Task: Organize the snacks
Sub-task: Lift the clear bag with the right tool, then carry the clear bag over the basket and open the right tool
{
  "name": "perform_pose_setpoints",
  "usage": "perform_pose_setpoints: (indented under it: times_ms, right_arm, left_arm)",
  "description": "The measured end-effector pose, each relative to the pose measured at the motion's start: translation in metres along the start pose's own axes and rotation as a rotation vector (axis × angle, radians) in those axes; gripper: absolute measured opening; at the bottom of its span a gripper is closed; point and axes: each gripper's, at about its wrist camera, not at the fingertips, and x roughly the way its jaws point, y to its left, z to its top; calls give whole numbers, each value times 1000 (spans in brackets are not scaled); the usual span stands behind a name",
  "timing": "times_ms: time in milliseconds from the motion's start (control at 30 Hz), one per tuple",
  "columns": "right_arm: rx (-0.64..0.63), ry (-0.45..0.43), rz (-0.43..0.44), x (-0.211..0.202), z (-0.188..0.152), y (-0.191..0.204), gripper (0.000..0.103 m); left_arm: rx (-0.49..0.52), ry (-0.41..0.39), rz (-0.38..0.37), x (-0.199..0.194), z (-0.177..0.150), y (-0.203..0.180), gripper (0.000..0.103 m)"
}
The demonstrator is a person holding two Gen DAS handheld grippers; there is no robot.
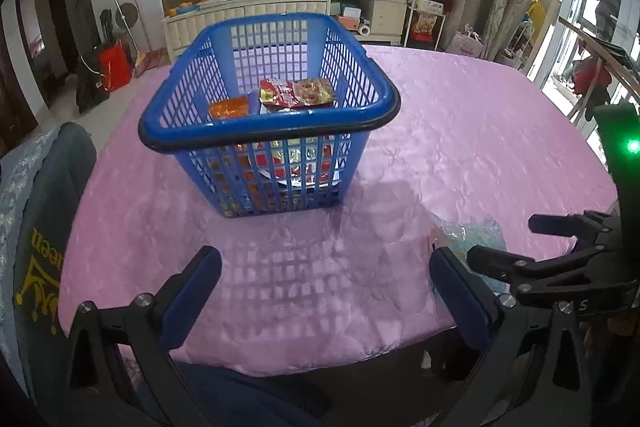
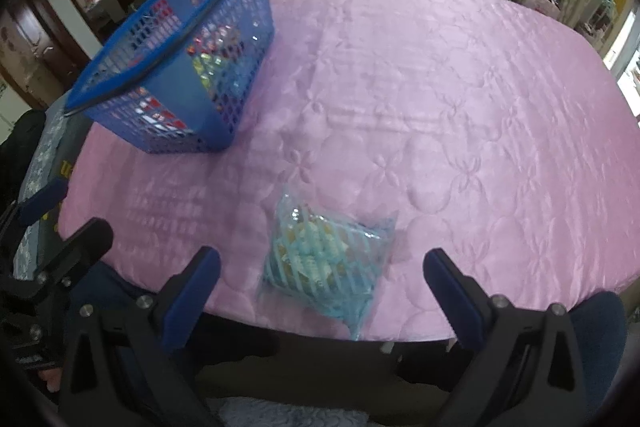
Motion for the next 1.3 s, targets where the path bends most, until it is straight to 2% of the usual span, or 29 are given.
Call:
perform_pose_setpoints:
  times_ms: [300, 400, 500, 667, 833, 1300]
  right_arm:
    - [-10, 53, -12, 29, 3, 7, 89]
    - [-7, 73, -17, 36, 5, 5, 81]
    - [2, 103, -12, 45, 4, 2, 79]
    - [-19, 94, 7, 48, 2, 4, 70]
    - [-33, 69, 37, 37, -2, 8, 65]
    - [-75, -67, 82, -38, -4, 22, 65]
  left_arm:
    - [-15, 57, -5, 24, -3, 5, 103]
    - [-10, 74, -6, 32, -4, 5, 103]
    - [-8, 84, -4, 37, -4, 6, 103]
    - [-3, 98, -8, 43, -7, 4, 103]
    - [-6, 87, -16, 38, -6, 2, 103]
    - [-19, -16, 4, -6, 10, 5, 103]
